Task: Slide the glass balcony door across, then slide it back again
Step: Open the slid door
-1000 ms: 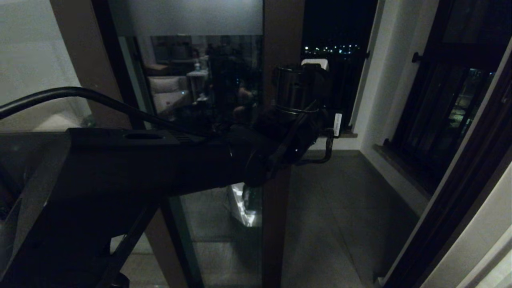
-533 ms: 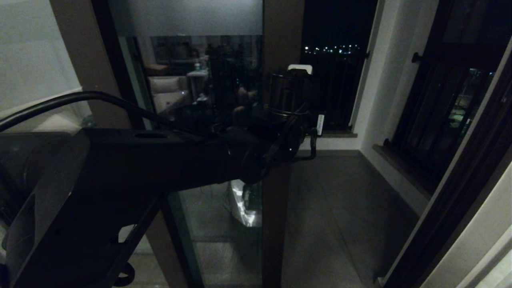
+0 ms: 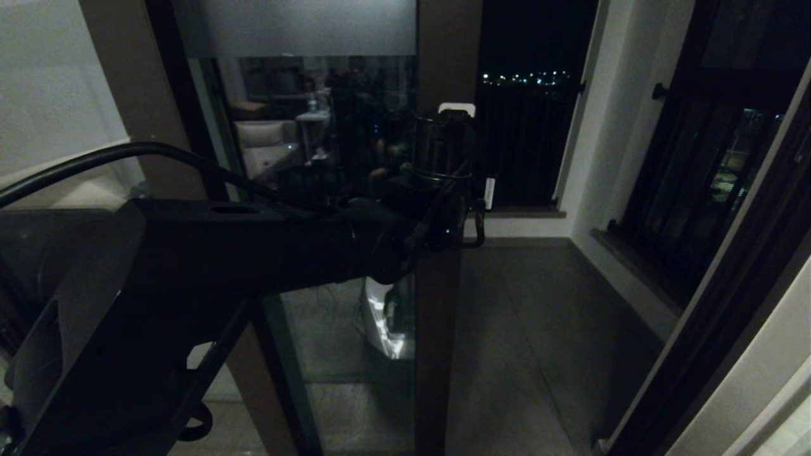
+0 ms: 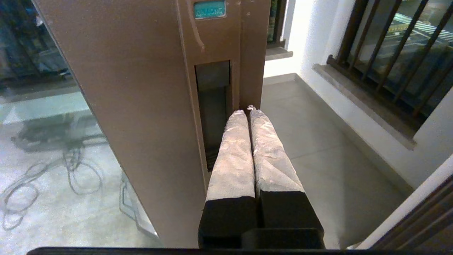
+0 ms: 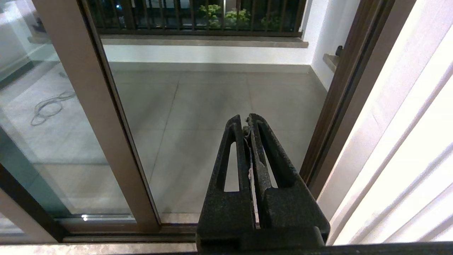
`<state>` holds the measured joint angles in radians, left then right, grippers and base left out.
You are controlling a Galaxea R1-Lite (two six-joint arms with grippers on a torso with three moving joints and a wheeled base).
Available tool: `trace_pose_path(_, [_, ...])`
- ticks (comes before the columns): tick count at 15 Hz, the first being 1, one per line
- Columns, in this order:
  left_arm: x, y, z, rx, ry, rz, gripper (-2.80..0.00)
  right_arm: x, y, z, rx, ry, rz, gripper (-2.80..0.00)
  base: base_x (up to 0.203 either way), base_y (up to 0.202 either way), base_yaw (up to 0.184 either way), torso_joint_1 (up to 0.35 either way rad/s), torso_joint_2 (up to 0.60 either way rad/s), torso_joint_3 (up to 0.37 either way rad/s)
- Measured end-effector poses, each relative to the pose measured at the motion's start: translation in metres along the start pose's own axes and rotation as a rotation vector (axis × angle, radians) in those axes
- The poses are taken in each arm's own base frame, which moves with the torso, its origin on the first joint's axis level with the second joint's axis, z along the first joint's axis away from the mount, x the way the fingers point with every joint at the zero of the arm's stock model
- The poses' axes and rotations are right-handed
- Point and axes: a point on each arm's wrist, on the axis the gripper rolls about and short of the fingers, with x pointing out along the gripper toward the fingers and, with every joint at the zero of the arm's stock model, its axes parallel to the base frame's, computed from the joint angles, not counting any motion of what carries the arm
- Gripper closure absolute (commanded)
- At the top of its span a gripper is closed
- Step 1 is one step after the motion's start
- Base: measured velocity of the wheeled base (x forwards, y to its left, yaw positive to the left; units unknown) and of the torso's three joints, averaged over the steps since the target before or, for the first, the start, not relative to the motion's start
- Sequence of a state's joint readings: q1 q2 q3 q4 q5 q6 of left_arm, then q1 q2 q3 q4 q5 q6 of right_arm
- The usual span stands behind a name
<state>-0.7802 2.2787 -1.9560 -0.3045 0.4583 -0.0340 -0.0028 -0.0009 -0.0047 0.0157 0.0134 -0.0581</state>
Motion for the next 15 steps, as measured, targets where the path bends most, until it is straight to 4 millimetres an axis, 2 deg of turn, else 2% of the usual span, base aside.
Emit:
trace_pose_path(11, [0.006,0.018,0.002,0.002,-0.001,0.058,0.00,0.000,0.000,0.000,0.000,0.000,0.000,0.00,0.000,0.000,0.000,0.000,0.00,0.000])
trace_pose_path(15, [0.001,0.012,0.005,-0.006,-0.010,0.039,0.00,0.000,0.000,0.000,0.000,0.000,0.000,0.00,0.000,0.000,0.000,0.000,0.00,0.000])
